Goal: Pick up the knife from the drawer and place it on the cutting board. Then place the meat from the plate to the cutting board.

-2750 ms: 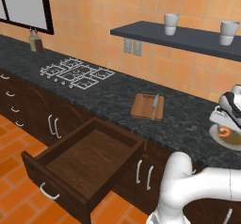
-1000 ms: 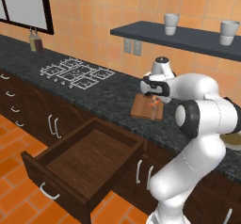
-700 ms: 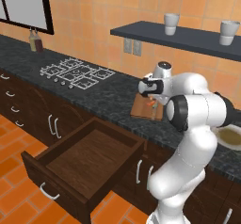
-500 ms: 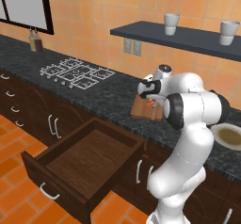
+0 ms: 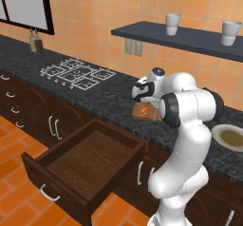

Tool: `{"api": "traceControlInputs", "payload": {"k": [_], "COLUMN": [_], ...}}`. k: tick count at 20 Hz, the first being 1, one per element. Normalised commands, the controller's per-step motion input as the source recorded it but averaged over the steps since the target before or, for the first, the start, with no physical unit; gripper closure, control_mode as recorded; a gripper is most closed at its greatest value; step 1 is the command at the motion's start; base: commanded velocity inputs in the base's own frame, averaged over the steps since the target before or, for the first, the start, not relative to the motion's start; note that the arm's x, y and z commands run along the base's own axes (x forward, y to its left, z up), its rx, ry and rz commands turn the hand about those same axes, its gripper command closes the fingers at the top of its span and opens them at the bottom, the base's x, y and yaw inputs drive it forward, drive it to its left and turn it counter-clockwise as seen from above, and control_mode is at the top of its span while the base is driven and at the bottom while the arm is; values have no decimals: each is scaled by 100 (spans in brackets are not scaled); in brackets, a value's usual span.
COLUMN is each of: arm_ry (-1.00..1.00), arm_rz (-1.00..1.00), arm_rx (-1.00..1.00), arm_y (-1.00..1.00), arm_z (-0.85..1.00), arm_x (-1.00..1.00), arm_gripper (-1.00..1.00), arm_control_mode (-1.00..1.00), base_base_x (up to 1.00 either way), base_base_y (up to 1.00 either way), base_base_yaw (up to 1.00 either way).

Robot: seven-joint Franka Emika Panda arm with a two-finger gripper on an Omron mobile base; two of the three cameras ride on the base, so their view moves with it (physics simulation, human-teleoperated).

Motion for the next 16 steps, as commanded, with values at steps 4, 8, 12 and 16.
{"api": "traceControlInputs", "payload": {"k": [4,8,12,16], "arm_ry": [0,0,7,12], "arm_rz": [0,0,0,5], "arm_rx": [0,0,0,-10], "arm_y": [3,0,5,25], "arm_z": [0,0,22,69], "arm_x": [0,0,5,-30], "arm_gripper": [-100,-100,-100,-100], "arm_control_mode": [-100,-100,-100,-100], "base_base_x": [0,0,0,0], "base_base_y": [0,0,0,0], "base_base_yaw": [0,0,0,0]}}
